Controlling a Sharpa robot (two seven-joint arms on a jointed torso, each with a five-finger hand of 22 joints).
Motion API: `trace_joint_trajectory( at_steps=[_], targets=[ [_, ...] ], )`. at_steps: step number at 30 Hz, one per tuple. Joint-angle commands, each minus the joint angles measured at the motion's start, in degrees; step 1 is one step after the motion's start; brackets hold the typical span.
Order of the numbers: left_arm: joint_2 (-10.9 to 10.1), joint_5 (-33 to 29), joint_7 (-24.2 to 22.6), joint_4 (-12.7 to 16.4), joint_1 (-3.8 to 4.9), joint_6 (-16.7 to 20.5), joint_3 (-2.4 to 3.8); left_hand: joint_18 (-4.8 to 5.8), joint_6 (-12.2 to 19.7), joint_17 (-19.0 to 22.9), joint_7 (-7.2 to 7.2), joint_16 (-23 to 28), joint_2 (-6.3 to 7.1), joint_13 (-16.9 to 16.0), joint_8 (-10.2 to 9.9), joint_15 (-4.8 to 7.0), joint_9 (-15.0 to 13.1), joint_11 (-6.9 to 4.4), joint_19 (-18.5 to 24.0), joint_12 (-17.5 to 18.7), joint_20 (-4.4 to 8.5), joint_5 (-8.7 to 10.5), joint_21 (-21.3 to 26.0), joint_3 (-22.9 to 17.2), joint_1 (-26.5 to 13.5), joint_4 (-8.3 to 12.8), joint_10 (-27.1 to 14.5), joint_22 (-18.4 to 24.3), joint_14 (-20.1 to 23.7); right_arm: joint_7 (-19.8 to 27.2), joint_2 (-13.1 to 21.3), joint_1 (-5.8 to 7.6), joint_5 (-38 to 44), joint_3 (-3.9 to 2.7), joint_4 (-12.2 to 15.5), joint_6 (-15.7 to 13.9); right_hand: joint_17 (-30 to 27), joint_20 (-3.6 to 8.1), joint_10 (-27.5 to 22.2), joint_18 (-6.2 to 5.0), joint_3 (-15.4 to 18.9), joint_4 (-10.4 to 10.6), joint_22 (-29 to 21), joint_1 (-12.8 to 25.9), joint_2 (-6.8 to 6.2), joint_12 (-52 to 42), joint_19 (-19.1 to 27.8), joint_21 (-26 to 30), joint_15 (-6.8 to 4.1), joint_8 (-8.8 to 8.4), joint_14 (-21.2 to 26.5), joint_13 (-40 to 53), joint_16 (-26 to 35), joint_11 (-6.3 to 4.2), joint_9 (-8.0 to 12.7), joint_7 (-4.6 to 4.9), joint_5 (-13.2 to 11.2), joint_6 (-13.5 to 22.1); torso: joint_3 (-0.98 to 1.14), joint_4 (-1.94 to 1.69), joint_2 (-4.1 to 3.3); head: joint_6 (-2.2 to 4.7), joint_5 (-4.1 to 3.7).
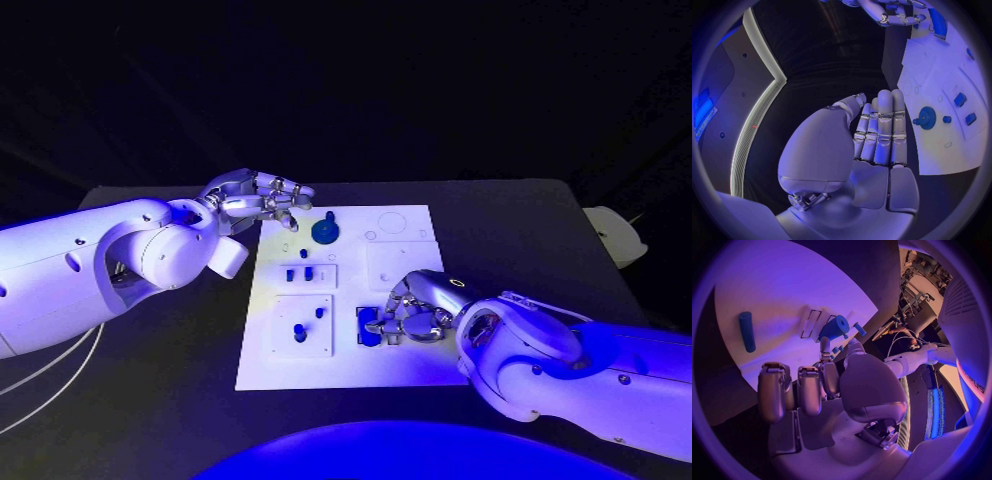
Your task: Assemble the parts on the task board
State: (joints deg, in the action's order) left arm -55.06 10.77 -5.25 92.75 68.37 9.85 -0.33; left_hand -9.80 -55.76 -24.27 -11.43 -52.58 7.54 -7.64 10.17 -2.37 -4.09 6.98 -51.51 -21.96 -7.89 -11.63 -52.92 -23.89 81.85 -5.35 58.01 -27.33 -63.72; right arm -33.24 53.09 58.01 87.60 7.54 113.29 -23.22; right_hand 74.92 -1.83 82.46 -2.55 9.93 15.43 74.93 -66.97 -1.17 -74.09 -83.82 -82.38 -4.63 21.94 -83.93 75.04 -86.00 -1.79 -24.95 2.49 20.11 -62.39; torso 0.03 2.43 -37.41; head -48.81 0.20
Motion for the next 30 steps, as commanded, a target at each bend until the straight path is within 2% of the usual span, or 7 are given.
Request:
trace_joint_trajectory(
  at_steps=[1,12,22,30],
  targets=[
    [-0.01,-0.25,-0.1,0.01,0.02,-0.83,0.03,-0.82,0.45,-0.04,0.09,0.21,-0.17,-0.07,0.24,-0.22,-0.08,0.06,-0.25,-0.39,-0.06,0.02,0.23,-0.3,0.19,0.02,-0.52,0.05,0.24,0.33,0.6,-0.02,1.41,-0.01,0.6,2.03,7.7,0.39,0.35,1.01,0.1,-0.31,13.05,-0.8,-0.04,-0.44,-3.34,-0.21,-0.48,0.07,-4.61,1.62,-0.34,0.02,-0.1,-0.25,0.29,0.01,0.0,0.02,-0.01,-0.08,0.11],
    [-0.04,-0.25,-0.09,-0.12,0.01,-0.83,0.03,-0.82,0.45,-0.04,0.09,0.21,-0.17,-0.07,0.24,-0.22,-0.08,0.06,-0.25,-0.39,-0.06,0.02,0.23,-0.3,0.19,0.02,-0.52,0.05,0.24,0.43,1.2,-0.03,1.51,-0.01,0.75,3.67,7.79,0.42,0.47,1.03,0.23,-0.5,13.08,-1.66,-0.18,-0.62,-3.38,-0.32,-0.5,0.13,-4.62,1.82,-0.39,0.0,-0.26,-0.28,0.24,-0.04,0.01,-0.07,-0.05,-0.05,0.14],
    [0.0,-0.25,-0.07,-0.07,0.01,-0.83,0.03,-0.82,0.45,-0.04,0.09,0.21,-0.17,-0.07,0.24,-0.22,-0.08,0.06,-0.25,-0.39,-0.06,0.02,0.23,-0.3,0.19,0.02,-0.52,0.05,0.24,0.24,0.09,-0.03,1.37,-0.01,-0.82,3.59,7.84,0.44,0.56,1.03,0.17,-0.5,13.07,-2.29,0.19,-0.76,-3.37,-0.31,-0.52,0.21,-4.63,1.99,-0.41,-0.04,-0.4,-0.32,0.48,-0.14,0.02,-0.15,-0.11,-0.11,0.11],
    [0.02,-0.25,-0.05,-0.08,0.01,-0.82,0.03,-0.82,0.45,-0.04,0.09,0.21,-0.17,-0.07,0.24,-0.22,-0.08,0.06,-0.25,-0.39,-0.06,0.02,0.23,-0.3,0.19,0.02,-0.52,0.05,0.24,0.01,-1.08,-0.03,1.73,-0.01,-1.96,2.97,7.81,0.46,0.62,1.03,0.04,-0.49,13.07,-2.78,0.65,-0.84,-3.37,-0.31,-0.55,0.25,-4.62,2.09,-0.4,-0.08,-0.5,-0.36,0.62,-0.19,0.03,0.0,-0.08,-0.4,0.27]
  ],
)
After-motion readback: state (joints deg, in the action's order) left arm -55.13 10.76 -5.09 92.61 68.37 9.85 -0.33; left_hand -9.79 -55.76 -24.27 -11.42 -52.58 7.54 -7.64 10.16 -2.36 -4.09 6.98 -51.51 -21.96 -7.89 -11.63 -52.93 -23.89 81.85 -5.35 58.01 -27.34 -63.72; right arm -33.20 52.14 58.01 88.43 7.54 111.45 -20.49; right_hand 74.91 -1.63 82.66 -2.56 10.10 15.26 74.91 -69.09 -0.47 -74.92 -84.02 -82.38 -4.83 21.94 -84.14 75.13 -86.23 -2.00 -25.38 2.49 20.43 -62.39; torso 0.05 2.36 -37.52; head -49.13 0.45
